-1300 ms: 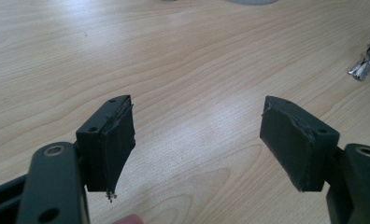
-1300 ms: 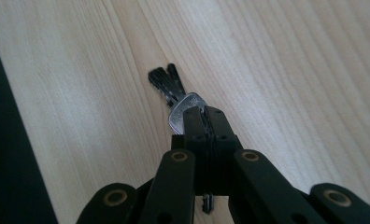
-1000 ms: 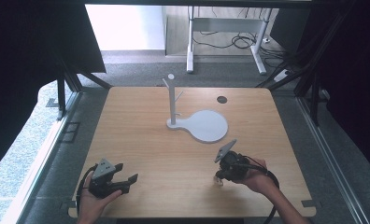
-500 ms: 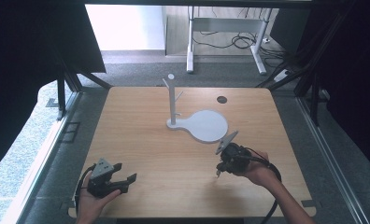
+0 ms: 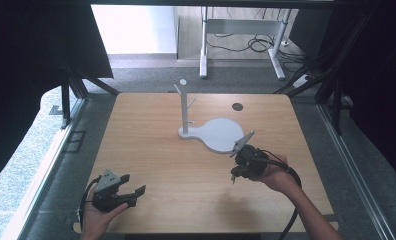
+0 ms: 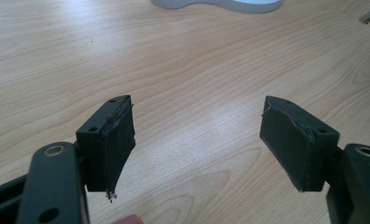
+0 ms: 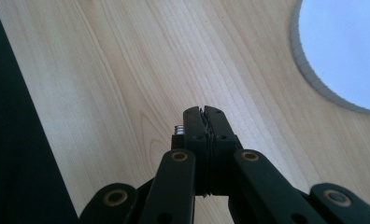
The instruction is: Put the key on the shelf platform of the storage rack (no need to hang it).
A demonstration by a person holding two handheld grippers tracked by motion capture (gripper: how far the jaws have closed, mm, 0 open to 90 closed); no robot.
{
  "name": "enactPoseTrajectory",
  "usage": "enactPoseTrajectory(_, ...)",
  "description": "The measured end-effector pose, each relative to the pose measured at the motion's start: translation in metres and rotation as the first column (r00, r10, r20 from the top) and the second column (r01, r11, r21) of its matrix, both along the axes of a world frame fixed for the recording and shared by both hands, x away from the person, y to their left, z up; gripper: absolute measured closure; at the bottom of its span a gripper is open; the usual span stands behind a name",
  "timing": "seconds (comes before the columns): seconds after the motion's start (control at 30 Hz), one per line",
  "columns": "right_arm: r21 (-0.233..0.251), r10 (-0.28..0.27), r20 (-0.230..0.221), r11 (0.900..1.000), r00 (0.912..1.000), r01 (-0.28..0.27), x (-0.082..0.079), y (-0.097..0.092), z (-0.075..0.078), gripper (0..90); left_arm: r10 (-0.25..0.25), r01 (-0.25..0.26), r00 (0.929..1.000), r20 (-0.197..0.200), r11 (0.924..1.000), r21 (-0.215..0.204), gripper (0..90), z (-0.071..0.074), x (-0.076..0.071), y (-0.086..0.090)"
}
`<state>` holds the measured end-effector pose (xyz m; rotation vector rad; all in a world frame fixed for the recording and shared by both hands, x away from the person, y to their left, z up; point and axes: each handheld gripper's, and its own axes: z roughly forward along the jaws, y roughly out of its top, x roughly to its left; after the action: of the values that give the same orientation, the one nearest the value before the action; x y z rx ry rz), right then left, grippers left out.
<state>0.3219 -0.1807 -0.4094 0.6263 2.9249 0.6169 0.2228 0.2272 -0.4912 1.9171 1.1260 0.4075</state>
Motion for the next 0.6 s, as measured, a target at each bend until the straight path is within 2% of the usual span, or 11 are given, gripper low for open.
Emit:
enactPoseTrajectory(0.47, 0.001, -0.023, 0.001, 0.9997, 0.9997, 0.023, 0.013, 0.006, 0.015, 89.8, 0.011, -0.011, 0.9999, 0.005, 0.9999, -0.008, 26.5, 0.004, -0.002, 0.004)
enactPoseTrajectory(0.6, 0.004, -0.032, 0.015, 0.9995, 0.9994, 0.032, 0.019, 0.009, 0.02, 89.8, 0.011, -0.011, 0.9999, 0.005, 0.9999, -0.008, 26.5, 0.004, -0.002, 0.004)
